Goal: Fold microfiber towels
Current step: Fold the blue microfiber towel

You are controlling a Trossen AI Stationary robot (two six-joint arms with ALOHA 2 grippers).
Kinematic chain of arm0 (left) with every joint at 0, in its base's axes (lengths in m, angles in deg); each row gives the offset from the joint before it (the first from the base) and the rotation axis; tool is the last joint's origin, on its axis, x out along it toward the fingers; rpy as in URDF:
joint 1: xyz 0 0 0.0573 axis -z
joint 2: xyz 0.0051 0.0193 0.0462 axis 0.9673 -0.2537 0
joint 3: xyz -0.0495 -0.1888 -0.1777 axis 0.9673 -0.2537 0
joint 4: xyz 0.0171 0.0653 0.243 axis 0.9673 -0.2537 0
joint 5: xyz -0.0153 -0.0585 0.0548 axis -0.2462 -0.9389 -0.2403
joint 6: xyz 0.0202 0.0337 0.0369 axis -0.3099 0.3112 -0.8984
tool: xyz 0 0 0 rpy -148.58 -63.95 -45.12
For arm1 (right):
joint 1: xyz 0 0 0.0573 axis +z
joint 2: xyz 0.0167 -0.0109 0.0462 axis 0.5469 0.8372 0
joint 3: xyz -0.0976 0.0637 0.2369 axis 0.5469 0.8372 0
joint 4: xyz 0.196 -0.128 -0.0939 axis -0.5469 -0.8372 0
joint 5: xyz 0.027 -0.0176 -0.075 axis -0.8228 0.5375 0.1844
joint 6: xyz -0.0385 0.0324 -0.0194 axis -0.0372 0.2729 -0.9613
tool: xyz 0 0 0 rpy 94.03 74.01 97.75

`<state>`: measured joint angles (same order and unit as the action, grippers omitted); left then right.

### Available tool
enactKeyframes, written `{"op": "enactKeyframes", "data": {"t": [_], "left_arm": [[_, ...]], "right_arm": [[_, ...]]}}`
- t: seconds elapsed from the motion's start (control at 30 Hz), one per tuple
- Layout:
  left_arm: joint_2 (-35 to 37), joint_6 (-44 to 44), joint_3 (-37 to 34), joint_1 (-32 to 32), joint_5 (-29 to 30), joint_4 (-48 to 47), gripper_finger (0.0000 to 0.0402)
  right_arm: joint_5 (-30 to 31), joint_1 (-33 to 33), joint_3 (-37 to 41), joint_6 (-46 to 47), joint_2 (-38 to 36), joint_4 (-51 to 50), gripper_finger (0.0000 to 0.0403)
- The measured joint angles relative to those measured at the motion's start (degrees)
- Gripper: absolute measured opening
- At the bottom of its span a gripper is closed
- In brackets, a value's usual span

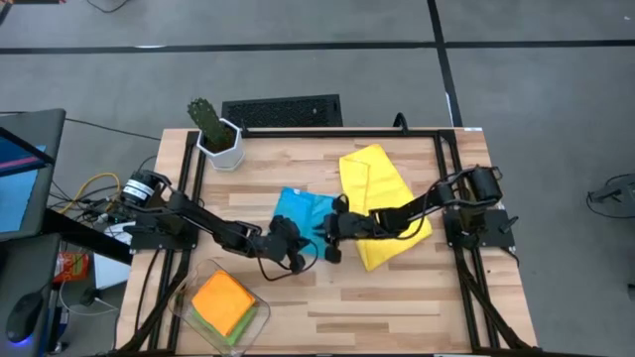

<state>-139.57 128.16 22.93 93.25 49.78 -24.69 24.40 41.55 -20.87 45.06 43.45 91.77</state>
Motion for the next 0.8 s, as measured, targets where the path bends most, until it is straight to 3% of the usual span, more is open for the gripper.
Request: {"op": "enactKeyframes", "data": {"t": [0.4,0.8], "left_arm": [[-4.53,1.28,-0.31,0.05,-1.35,0.80,0.0000],[-8.62,4.38,-0.09,0.03,-2.60,0.69,0.0000]], "right_arm": [[-0.31,-9.02,1.04,3.54,9.80,6.18,0.0090],[1.04,-11.31,1.39,2.72,4.77,6.35,0.0090]]}}
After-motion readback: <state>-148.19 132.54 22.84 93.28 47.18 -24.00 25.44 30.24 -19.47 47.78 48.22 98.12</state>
